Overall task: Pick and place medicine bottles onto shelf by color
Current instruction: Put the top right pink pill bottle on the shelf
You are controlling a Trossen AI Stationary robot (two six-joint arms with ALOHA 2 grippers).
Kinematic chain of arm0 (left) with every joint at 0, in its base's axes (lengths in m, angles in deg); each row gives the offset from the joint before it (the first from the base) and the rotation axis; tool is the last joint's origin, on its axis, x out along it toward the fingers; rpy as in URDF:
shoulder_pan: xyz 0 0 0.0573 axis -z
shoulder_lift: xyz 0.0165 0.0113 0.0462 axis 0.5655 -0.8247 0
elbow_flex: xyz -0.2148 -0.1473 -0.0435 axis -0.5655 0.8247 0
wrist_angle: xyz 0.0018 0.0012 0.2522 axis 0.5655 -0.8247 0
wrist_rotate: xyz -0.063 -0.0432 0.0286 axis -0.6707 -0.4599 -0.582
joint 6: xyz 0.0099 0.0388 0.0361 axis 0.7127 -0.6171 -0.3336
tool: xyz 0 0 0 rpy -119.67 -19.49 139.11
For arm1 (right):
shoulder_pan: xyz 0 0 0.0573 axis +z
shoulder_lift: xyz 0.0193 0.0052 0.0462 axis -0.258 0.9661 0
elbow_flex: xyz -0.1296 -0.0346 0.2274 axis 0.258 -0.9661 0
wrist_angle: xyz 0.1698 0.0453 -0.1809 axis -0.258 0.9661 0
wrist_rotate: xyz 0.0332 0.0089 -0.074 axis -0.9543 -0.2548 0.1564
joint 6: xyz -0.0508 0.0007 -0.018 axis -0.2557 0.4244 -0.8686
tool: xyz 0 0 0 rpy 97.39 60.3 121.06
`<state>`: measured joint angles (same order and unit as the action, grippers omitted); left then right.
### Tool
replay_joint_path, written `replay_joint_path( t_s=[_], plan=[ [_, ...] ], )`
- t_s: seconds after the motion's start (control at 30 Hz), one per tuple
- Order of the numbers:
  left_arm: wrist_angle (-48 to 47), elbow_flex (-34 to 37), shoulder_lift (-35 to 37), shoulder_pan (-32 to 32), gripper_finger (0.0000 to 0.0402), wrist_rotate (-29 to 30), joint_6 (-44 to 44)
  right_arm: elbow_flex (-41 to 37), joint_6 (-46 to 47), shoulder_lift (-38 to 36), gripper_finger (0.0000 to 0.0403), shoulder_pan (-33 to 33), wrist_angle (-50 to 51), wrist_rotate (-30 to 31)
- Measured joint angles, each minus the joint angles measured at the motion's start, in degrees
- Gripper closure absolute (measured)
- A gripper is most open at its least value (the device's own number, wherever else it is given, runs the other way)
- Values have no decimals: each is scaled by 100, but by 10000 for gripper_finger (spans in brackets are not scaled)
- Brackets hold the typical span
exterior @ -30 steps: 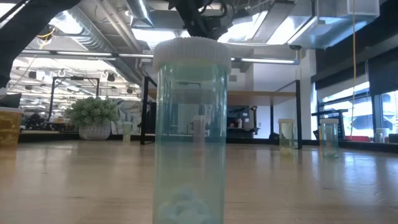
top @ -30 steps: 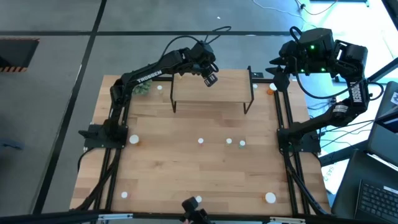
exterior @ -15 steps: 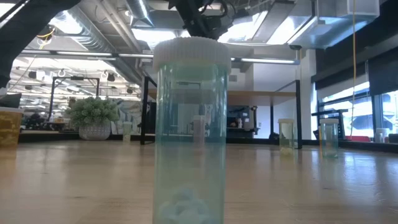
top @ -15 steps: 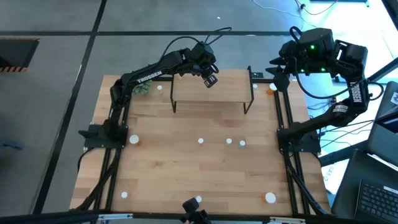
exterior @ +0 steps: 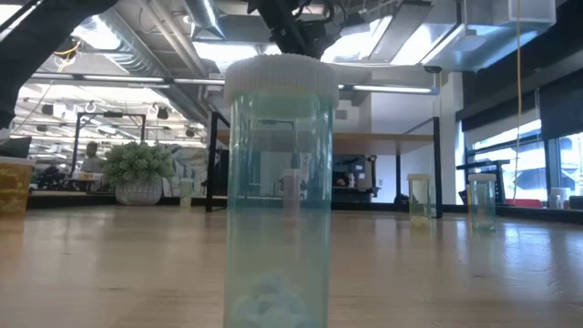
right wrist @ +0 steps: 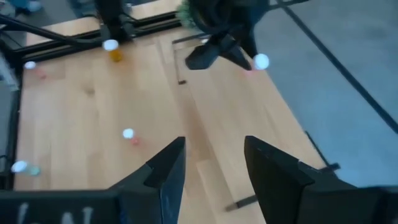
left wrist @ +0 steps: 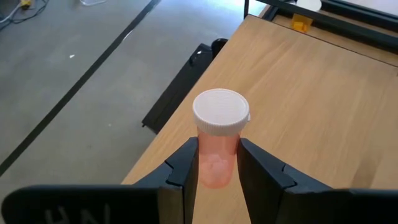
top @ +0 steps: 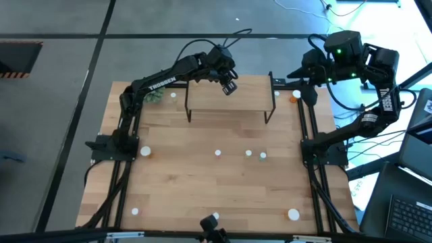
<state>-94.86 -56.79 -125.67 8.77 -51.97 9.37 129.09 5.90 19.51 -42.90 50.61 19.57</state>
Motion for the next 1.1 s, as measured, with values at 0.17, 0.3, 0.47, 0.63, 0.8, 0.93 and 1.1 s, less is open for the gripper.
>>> replay_joint_path(
  t_s=[0.17,0.3,0.47,0.63,0.8,0.93,1.1],
  plan=[
    [0,0,0,0,306,1,0,2,-252,2,235,-2,0,293],
    [4,0,0,0,306,2,-36,0,-274,2,235,-2,-17,319],
    [9,0,0,0,306,2,-13,1,-275,2,235,-2,-17,319],
    [40,0,0,23,306,6,6,2,-274,2,235,-2,-17,319],
    [250,0,0,94,305,7,-2,0,-275,2,235,-2,-17,321],
    [323,0,-2,193,305,4,-124,0,-274,2,235,-2,-17,321],
    [365,0,-2,339,305,-9,-299,1,-274,2,235,-2,-17,321]
  ],
)
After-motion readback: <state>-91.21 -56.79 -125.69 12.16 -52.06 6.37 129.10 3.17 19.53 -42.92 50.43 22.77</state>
